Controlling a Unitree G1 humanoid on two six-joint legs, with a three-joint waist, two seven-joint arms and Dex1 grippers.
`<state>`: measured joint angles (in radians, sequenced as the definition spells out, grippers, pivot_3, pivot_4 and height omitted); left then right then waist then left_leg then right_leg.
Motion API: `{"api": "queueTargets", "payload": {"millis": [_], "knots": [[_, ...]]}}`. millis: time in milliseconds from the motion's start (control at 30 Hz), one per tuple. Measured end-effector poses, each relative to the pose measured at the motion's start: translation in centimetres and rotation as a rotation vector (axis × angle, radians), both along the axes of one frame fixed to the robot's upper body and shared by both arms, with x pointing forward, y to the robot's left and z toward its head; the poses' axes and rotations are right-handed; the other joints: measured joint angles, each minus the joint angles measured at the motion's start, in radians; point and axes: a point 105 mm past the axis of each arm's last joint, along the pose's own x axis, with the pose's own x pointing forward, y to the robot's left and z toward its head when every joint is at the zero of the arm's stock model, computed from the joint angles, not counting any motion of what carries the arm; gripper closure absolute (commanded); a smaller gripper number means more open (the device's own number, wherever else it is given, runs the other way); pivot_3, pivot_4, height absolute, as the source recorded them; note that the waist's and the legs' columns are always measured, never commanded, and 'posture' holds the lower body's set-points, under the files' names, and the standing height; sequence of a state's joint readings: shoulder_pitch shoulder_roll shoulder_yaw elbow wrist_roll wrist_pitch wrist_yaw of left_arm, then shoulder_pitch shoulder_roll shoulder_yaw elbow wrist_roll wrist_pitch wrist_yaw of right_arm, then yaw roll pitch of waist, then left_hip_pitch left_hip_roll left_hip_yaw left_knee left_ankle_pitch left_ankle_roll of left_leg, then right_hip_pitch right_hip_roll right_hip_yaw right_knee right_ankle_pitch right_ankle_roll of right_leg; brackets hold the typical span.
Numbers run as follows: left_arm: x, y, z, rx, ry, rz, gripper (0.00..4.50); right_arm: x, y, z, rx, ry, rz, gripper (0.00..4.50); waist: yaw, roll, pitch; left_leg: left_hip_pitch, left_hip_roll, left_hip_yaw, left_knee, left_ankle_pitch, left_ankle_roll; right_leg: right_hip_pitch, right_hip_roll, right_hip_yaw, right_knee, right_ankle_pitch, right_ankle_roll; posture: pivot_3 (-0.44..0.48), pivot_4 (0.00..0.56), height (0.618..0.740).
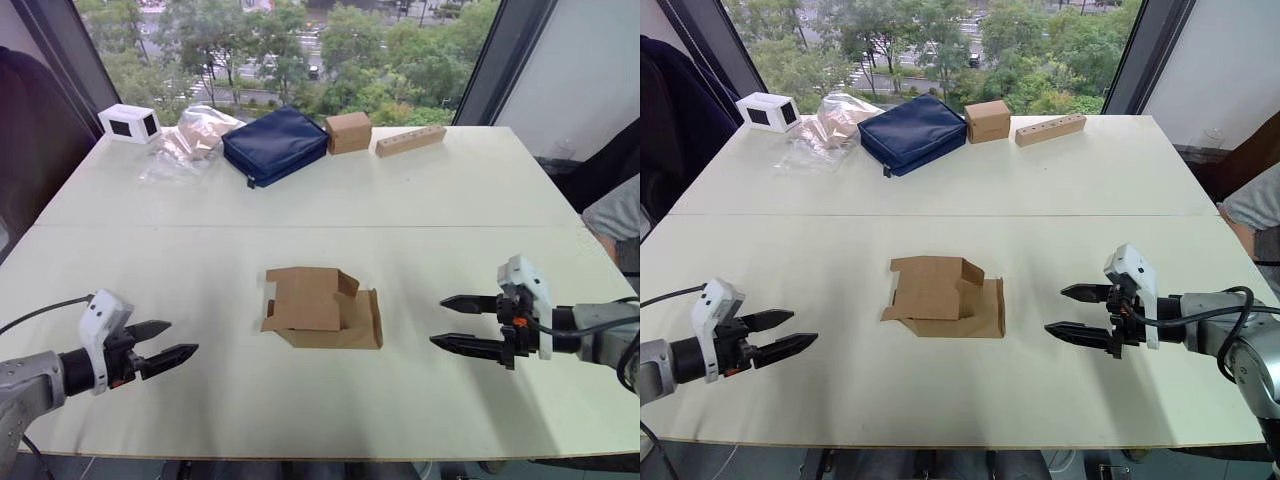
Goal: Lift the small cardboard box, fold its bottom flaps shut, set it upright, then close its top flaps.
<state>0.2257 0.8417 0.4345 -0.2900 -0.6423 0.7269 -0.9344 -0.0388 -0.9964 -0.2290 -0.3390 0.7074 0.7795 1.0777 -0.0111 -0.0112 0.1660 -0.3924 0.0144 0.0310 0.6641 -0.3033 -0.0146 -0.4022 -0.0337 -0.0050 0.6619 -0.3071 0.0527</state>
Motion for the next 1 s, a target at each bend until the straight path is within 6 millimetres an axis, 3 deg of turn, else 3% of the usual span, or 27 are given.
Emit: {"api": "queueTargets", "payload": {"millis": [600, 800, 1000], "knots": [[0.8, 1.0, -0.2, 0.041, -0.017, 0.026, 0.00, 0.1, 0.0, -0.9, -0.016, -0.031, -0.009, 0.05, -0.001, 0.000, 0.000, 0.000, 0.000, 0.000, 0.000, 0.000, 0.000, 0.000, 0.000, 0.000, 0.000, 0.001, 0.002, 0.000, 0.150, 0.740], [3.3, 1.1, 1.1, 0.170, -0.157, 0.070, 0.00, 0.9, -0.9, -1.3, -0.048, -0.052, -0.049, 0.05, 0.001, 0.000, 0.000, 0.000, 0.000, 0.000, 0.000, 0.000, -0.001, 0.000, 0.000, 0.000, 0.001, 0.001, 0.002, 0.000, 0.150, 0.740], [4.0, 0.8, 1.6, 0.179, -0.153, 0.043, 0.00, 1.6, -1.2, -1.4, -0.049, -0.079, -0.102, 0.05, -0.002, 0.000, 0.000, 0.000, 0.000, 0.000, 0.000, 0.000, -0.001, 0.000, 0.000, -0.001, 0.002, 0.002, 0.003, 0.000, 0.150, 0.740]]}}
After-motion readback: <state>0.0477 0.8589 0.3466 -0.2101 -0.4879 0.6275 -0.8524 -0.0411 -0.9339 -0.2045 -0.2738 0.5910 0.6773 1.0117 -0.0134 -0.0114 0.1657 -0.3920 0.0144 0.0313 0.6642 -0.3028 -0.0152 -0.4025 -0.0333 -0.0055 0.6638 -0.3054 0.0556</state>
